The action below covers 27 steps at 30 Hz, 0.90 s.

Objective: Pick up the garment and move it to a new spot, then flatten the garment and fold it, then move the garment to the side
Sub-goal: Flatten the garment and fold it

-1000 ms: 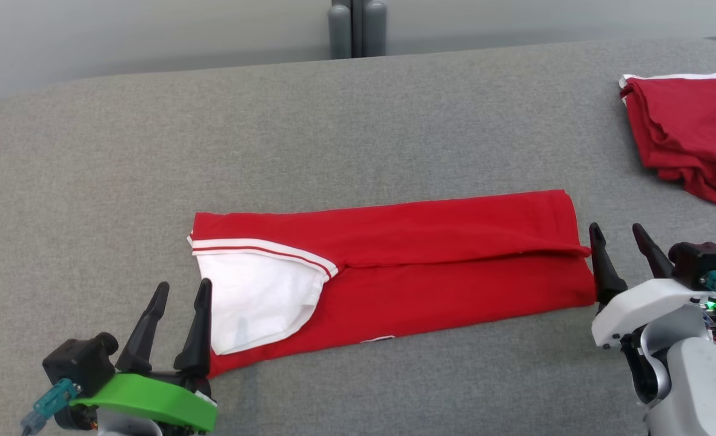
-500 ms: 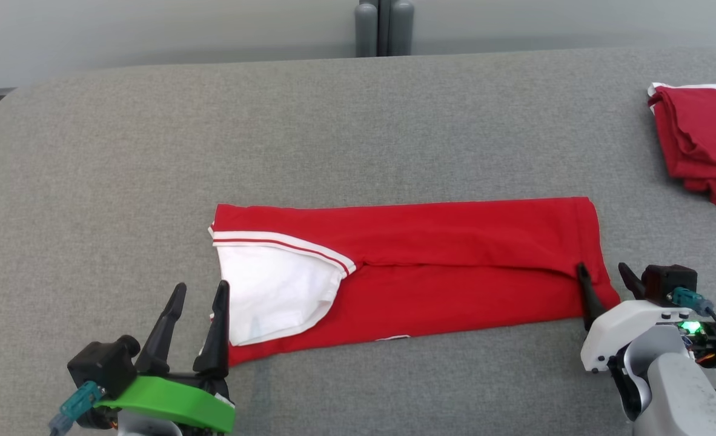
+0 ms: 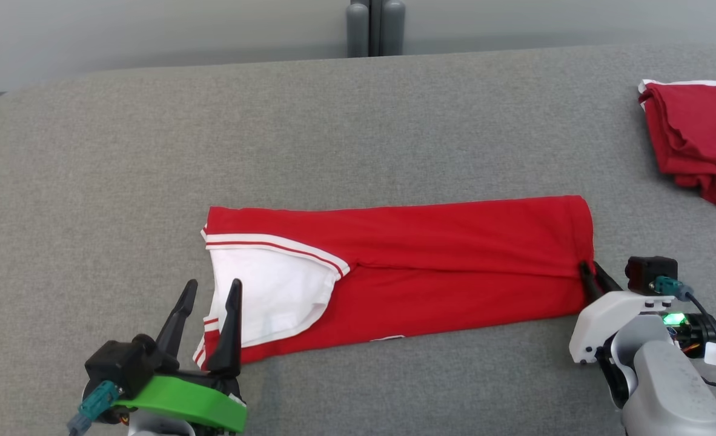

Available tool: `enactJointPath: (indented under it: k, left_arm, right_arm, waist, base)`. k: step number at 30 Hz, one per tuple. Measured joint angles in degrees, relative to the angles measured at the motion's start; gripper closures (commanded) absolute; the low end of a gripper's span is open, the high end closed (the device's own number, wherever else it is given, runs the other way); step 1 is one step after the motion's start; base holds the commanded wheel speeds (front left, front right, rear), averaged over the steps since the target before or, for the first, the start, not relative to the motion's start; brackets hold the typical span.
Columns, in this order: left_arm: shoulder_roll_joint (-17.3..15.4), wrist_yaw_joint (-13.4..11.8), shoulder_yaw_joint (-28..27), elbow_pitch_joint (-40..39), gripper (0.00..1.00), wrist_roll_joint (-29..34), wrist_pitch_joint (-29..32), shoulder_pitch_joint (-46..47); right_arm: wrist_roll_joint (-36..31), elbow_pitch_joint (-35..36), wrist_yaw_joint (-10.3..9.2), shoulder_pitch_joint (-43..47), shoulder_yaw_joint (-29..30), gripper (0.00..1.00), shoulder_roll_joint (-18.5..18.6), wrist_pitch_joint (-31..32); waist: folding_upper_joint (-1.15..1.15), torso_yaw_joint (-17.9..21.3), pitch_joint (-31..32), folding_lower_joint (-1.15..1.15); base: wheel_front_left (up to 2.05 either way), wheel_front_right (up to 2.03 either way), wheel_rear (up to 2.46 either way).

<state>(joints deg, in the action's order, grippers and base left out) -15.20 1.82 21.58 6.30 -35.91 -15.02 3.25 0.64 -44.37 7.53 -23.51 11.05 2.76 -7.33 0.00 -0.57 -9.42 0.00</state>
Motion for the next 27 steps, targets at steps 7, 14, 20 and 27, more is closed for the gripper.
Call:
enactJointPath:
  k: [7,14,20,27]
  left_arm:
    - [0.7,0.2,-2.1,0.4,0.0,2.0,0.0,0.0]
    - [1.0,0.1,-4.5,1.4,0.0,5.9,0.0,-0.1]
    - [2.1,0.5,-6.2,2.5,0.0,7.9,0.0,-0.4]
    - [3.2,1.3,-7.6,3.5,0.0,8.8,0.0,-0.6]
  right_arm:
    - [0.4,0.8,0.01,-2.3,2.1,1.0,1.3,-0.7]
    - [0.4,6.1,0.01,-2.2,7.1,1.0,7.3,2.1]
    - [2.3,13.4,0.0,-0.2,8.3,1.0,7.0,4.4]
    - [5.6,21.4,0.0,1.2,-0.4,1.0,2.4,6.2]
  waist:
    - [0.0,1.4,0.5,0.0]
    - [0.0,2.6,1.9,0.0]
    - [0.0,3.3,2.9,0.0]
    - [0.0,2.8,3.3,0.0]
  base:
    - [0.0,0.0,0.0]
    - [0.0,0.0,0.0]
    - [0.0,0.0,0.0]
    - [0.0,0.0,0.0]
